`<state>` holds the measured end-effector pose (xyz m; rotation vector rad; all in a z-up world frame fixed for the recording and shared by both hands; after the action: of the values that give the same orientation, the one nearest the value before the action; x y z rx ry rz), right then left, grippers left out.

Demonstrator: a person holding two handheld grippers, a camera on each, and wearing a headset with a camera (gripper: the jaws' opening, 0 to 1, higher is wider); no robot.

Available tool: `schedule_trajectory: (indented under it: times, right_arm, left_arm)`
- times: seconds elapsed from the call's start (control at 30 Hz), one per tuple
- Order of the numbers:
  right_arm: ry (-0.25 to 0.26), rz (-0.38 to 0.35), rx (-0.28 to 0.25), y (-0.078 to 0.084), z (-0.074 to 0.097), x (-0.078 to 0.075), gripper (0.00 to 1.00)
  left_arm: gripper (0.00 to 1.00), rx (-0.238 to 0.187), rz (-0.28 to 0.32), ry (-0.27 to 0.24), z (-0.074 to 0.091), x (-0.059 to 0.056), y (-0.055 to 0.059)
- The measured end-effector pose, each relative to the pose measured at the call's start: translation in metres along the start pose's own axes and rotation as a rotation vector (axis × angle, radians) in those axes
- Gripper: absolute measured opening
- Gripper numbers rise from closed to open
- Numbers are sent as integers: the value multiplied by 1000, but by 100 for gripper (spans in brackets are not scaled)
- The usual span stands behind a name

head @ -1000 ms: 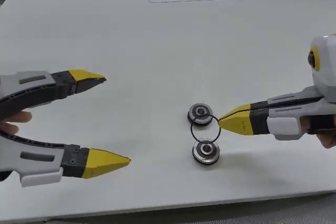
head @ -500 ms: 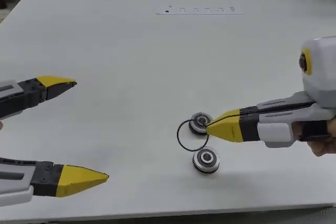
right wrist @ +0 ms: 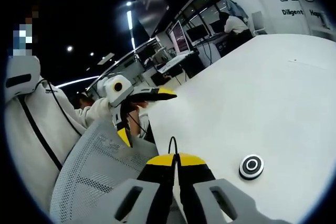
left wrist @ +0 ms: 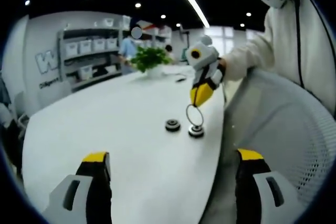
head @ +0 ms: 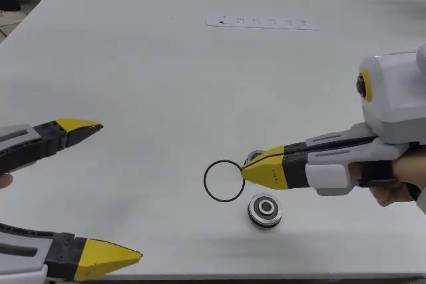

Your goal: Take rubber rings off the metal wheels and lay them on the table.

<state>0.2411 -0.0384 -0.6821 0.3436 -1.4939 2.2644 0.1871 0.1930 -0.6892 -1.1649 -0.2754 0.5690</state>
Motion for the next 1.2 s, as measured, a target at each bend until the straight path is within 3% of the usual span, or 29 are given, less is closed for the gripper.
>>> schedule_trajectory:
  times: [0.17,0.73,1.2]
  right_arm:
    - [3,3,32,6,-7,-5,0]
    - [38,-8,178,32,-36,-21,0]
    - [88,-2,225,41,-43,-31,0]
  left_arm:
    - [100,0,16,8,-4,-5,0]
    - [100,-6,27,9,-3,-6,3]
    - [100,-8,31,9,-4,-7,5]
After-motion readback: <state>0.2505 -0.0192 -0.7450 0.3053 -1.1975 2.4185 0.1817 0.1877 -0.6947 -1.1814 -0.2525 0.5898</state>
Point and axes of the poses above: the centre of the closed fingertips' face, and the gripper's own axes: z roughly backward along the fingers, x roughly to its left, y roughly out of its underside, the point moved 8 cm from there along z, roughly backward along the fingers, and after that the axes turned 6 degrees about z, right-handed, at the moved point
